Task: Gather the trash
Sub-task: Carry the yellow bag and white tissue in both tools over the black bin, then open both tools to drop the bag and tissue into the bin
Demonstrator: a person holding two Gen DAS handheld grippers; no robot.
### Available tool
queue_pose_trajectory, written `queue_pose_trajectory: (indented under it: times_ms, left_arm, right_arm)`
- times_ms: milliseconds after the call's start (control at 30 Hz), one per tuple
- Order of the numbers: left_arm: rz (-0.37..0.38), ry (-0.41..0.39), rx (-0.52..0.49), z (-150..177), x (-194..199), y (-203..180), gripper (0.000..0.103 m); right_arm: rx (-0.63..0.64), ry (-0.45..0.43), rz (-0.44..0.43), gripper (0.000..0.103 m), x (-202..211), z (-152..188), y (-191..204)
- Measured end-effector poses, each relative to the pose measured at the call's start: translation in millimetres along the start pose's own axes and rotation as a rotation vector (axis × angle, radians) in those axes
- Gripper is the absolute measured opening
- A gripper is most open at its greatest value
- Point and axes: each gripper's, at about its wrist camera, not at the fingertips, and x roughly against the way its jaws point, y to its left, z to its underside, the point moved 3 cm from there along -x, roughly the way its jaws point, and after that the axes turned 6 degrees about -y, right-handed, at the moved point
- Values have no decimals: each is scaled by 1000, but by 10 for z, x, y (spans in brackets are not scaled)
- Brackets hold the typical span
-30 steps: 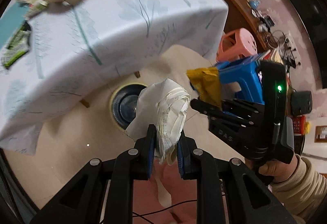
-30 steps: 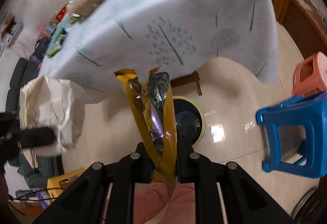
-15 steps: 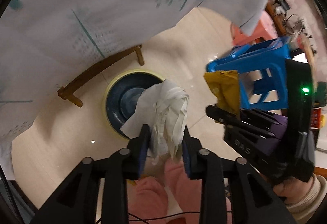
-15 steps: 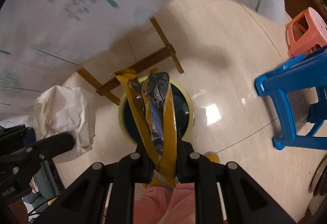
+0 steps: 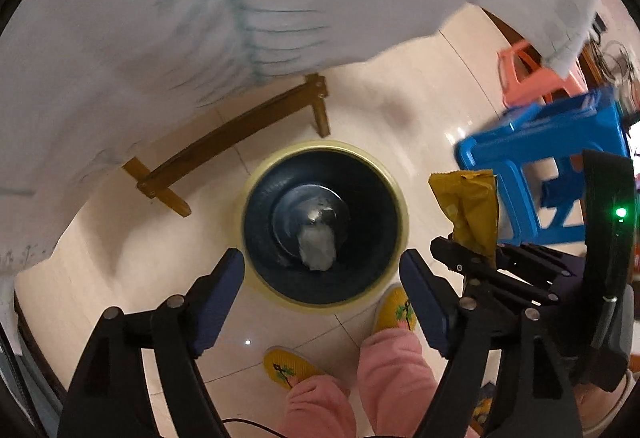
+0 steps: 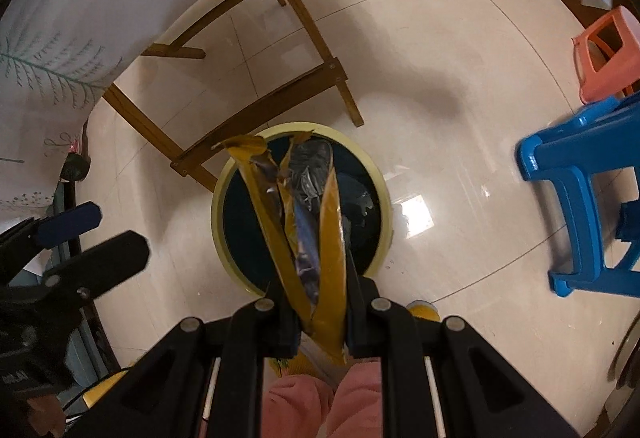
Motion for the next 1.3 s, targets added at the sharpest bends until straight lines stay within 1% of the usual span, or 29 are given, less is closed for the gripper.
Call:
queue_pose_trajectory:
  times_ms: [200,433,467,500,533,567,600,667,700,933,967,1000,1067,1300]
  left_arm:
    - [-56,-71,59,144,169,248,78]
    - [-80,-112,135,268,347,482,79]
    - [-82,-115,139,291,369,498,81]
    - [-86,-116,143,298,391,505,86]
    - [-91,-116,147,311,409,516,89]
    - [-94,-116,152,324,427,526,91]
    - [-97,-118,155,322,455,529,91]
    - [-101,-123,160,320,485,574,91]
    - [-103,-127,164,319,498,578,91]
    - [-92,-158,194,259,732,594,91]
    - [-90,-163,193,246,779,595,91]
    - [-89,-168,192,235,824,597,91]
    - [-89,-175,191,207,858,606,91]
    - [-82,-191,205,173,1166,644,91]
  right_arm:
    - [37,10,-11,16,-119,-50,170]
    - [100,19,-26,16,-197,-139,436]
    - [111,20,-25,17,-211,-154,461]
    - [117,20,-22,20,-216,-167,489]
    - [126,22,-18,23,-222,-182,519]
    - [130,29,-17,35,-230,-194,539]
    - [128,34,-19,43,-247,-203,548]
    - [124,34,-31,50,-248,-218,568]
    - [125,33,-30,51,-237,-226,578]
    - [121,20,-28,53,-90,-235,631]
    - [120,22,-27,55,-72,-242,642]
    - [122,20,-23,61,-33,-244,650]
    - [127,5,-15,66,39,-263,676]
    - [130,-25,-19,67,336,-298,754]
